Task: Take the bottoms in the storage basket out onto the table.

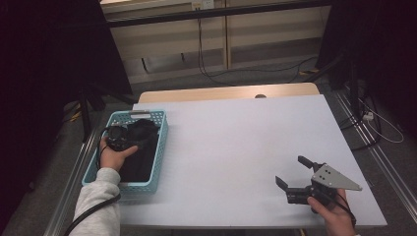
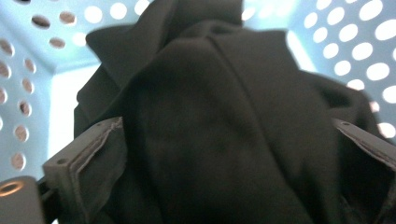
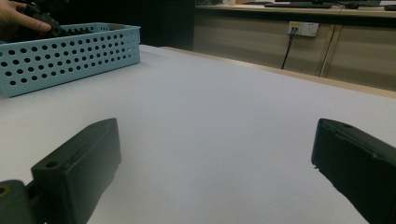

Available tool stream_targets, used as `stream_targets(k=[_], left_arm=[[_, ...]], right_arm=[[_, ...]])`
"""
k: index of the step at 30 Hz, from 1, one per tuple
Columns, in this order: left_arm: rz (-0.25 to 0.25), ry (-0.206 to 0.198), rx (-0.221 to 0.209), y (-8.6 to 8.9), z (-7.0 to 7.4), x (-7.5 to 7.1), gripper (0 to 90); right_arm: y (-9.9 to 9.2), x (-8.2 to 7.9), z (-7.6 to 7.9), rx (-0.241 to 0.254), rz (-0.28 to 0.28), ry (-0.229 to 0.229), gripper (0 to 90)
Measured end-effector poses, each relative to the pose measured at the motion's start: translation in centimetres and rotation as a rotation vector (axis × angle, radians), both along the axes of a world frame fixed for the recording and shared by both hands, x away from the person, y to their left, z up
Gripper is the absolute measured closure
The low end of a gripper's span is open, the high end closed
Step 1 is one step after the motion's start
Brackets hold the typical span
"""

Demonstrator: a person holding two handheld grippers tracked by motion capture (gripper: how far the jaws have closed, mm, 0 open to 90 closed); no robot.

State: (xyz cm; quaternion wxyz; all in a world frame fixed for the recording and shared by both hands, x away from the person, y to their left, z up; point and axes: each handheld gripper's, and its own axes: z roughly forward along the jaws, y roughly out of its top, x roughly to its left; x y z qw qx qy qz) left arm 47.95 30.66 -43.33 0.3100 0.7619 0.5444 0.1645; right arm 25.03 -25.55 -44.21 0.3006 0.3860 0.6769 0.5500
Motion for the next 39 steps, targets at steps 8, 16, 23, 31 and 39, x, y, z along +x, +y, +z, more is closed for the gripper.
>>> stream_targets(k=[8,16,23,31,39], left_arm=[[0.015,0.051,0.067,0.1,-0.4,0.4,7.3],[0.021,0.093,0.083,0.1,-0.9,0.6,7.2],[0.046,0.085,0.071,0.4,-1.2,0.5,4.1],[0.088,0.097,0.072,0.1,-1.1,0.5,8.0],[0.102,0.149,0.076,-1.0,-0.1,0.3,34.9]], right_arm=[[0.0,0.0,0.0,-0.001,0.002,-0.001,0.8],[0.0,0.0,0.0,0.003,0.005,0.003,0.9],[0.0,-0.1,0.0,0.000,0.013,0.002,1.0],[0.0,-0.1,0.0,0.000,0.012,0.006,1.0],[0.1,-0.1,0.0,-0.003,0.015,0.005,1.0]])
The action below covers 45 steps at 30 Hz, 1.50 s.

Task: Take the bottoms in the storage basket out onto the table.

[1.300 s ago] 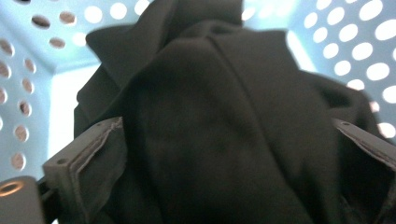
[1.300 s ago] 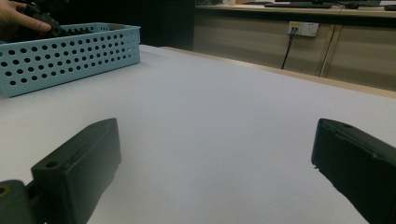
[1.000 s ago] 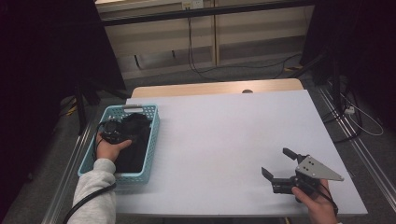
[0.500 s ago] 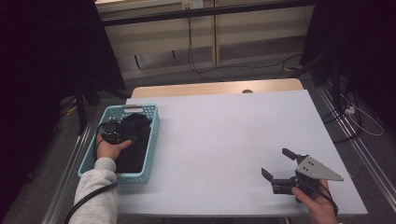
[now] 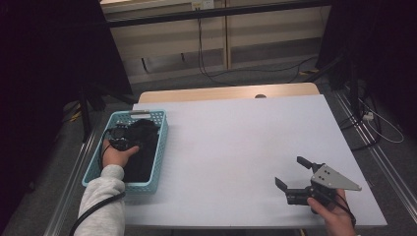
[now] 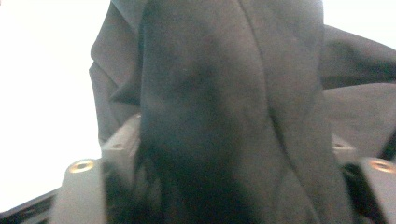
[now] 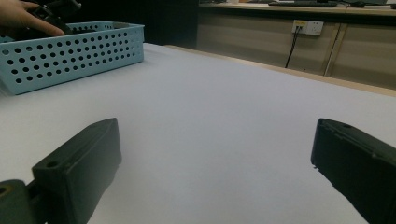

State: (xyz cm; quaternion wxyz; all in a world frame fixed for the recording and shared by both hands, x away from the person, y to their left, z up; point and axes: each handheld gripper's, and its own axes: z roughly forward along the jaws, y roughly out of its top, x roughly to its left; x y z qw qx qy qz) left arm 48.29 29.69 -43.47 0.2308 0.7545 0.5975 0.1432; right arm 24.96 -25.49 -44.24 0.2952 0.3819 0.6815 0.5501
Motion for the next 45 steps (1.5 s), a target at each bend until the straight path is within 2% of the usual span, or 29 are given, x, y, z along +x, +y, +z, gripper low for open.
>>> stream_targets(k=[5,7,8,13,14,15,16,19,24,28,29,30,35,36,38,42,43,44,45], left_arm=[[0.004,0.029,-0.020,-0.4,0.3,0.0,55.3],[0.004,0.039,-0.026,-0.6,0.4,0.0,59.6],[0.008,0.054,-0.045,-0.6,0.5,0.0,61.5],[0.005,0.072,-0.070,-0.6,0.6,0.0,67.2],[0.017,0.070,-0.099,-0.3,0.5,0.0,68.0],[0.017,0.070,-0.099,-0.3,0.5,0.0,68.5],[0.029,0.067,-0.121,0.0,0.6,-0.1,69.1],[0.043,0.074,-0.143,0.2,0.7,-0.2,70.1],[0.050,0.054,-0.184,0.5,1.5,-0.3,71.3],[0.025,0.029,-0.195,0.7,3.3,-0.5,71.6],[0.020,0.014,-0.214,0.7,4.5,-0.6,71.6],[0.020,0.014,-0.214,0.7,4.5,-0.6,71.7],[-0.008,-0.001,-0.252,0.8,7.3,-0.7,71.9],[-0.011,-0.020,-0.265,0.8,8.3,-0.8,71.9],[-0.020,-0.028,-0.269,0.8,8.9,-0.8,71.9],[-0.050,-0.085,-0.327,0.3,11.6,-1.0,71.9],[-0.059,-0.106,-0.332,0.1,12.1,-1.1,71.9],[-0.059,-0.106,-0.332,0.1,12.1,-1.1,71.9],[-0.061,-0.124,-0.345,-0.2,12.6,-1.1,71.9]], right_arm=[[0.0,0.0,0.0,0.001,-0.001,0.000,1.0],[0.0,0.0,0.0,0.000,-0.002,0.002,1.0],[0.0,0.0,0.0,0.001,0.000,0.002,1.0],[0.0,0.1,0.0,0.002,0.000,0.003,1.0],[0.0,0.1,0.0,0.002,0.000,0.002,1.0],[0.0,0.1,0.0,0.001,0.000,0.001,1.0],[0.0,0.1,0.0,0.000,-0.001,0.003,0.9],[0.0,0.1,-0.1,0.000,-0.002,0.003,0.9],[-0.1,0.1,-0.1,0.005,-0.006,0.005,0.8],[-0.1,0.2,-0.1,0.007,-0.007,0.012,0.8],[-0.1,0.1,-0.1,0.007,-0.008,0.009,0.8],[0.0,0.1,-0.1,0.007,-0.007,0.007,0.8],[0.0,0.1,-0.1,0.002,-0.005,0.007,0.8],[0.0,0.1,-0.1,0.003,-0.005,0.006,0.8],[0.0,0.1,-0.1,0.004,-0.005,0.007,0.8],[-0.1,0.1,-0.1,0.006,-0.005,0.008,0.8],[-0.1,0.1,-0.1,0.006,-0.006,0.007,0.7],[-0.1,0.1,-0.1,0.006,-0.006,0.007,0.7],[-0.1,0.1,-0.1,0.006,-0.007,0.008,0.7]])
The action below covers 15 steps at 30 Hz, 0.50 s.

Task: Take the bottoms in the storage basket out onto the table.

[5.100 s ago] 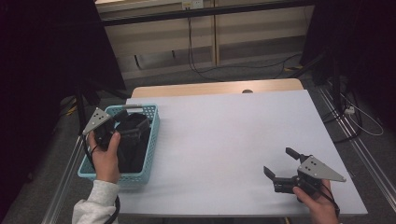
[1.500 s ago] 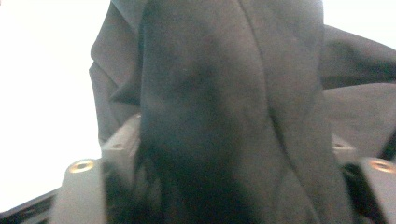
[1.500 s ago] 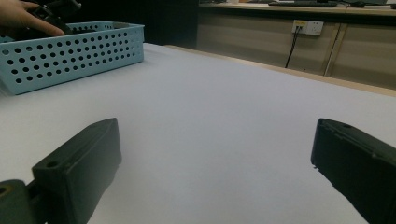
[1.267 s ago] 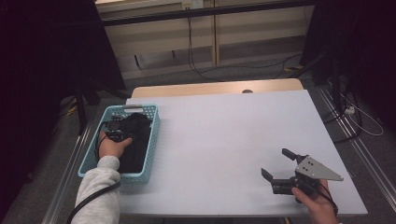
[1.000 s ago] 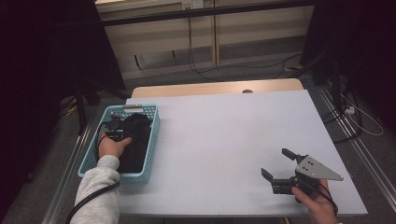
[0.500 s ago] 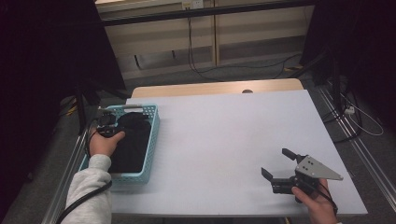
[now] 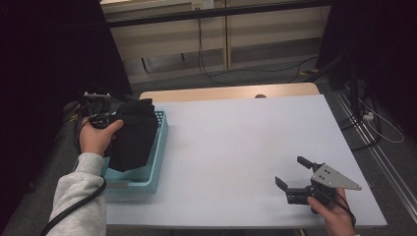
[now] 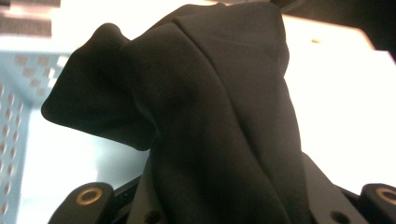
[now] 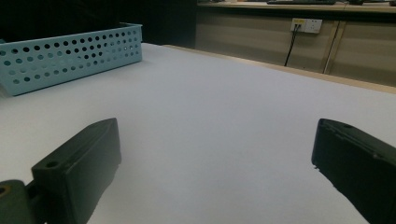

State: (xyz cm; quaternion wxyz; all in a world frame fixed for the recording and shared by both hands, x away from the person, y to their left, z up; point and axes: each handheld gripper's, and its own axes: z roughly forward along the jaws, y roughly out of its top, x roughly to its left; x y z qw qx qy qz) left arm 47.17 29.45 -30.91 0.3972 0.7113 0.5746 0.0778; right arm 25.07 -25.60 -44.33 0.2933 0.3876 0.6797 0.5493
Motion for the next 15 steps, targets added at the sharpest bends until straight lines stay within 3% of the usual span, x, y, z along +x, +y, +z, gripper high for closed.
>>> stream_targets(k=[6,15], left_arm=[[-0.052,-0.084,-0.055,-2.0,2.5,-0.4,71.9],[-0.116,-0.134,-0.085,-4.5,4.2,-1.0,71.8]], right_arm=[[0.0,0.0,0.0,0.001,0.002,-0.001,0.7],[0.0,0.0,0.0,0.003,0.003,0.004,0.7]])
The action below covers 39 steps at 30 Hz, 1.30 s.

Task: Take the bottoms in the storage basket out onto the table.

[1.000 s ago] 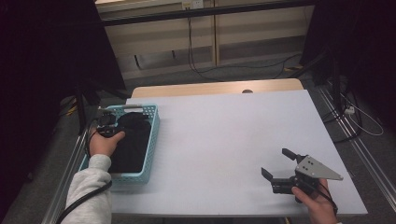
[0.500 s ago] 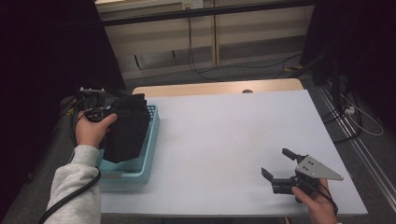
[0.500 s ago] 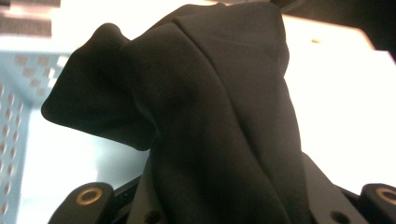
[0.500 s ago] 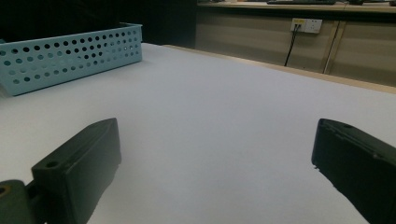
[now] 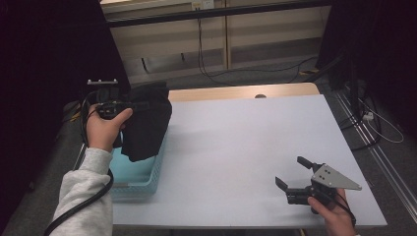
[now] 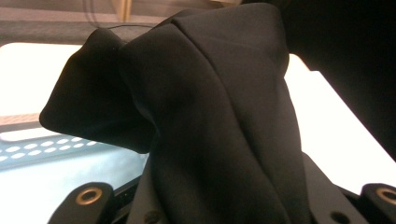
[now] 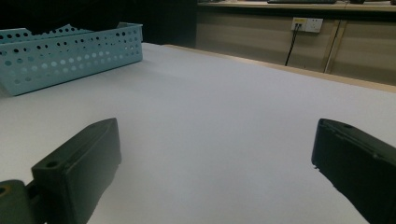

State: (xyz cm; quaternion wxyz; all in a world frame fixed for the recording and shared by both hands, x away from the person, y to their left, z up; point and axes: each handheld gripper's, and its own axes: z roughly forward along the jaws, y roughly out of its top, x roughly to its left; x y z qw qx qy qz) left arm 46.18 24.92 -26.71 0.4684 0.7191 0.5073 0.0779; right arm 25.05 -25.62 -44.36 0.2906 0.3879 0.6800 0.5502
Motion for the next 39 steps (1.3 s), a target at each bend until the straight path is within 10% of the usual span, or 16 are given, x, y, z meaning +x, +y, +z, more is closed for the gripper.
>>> stream_targets(k=[15,39], left_arm=[[-0.118,-0.071,-0.045,-3.7,2.1,-1.5,71.7],[-0.292,-0.073,-0.055,-10.2,-1.7,-3.5,71.1]], right_arm=[[0.1,0.0,0.0,-0.002,0.007,-0.001,0.7],[0.0,0.0,0.0,-0.006,0.007,0.002,0.7]])
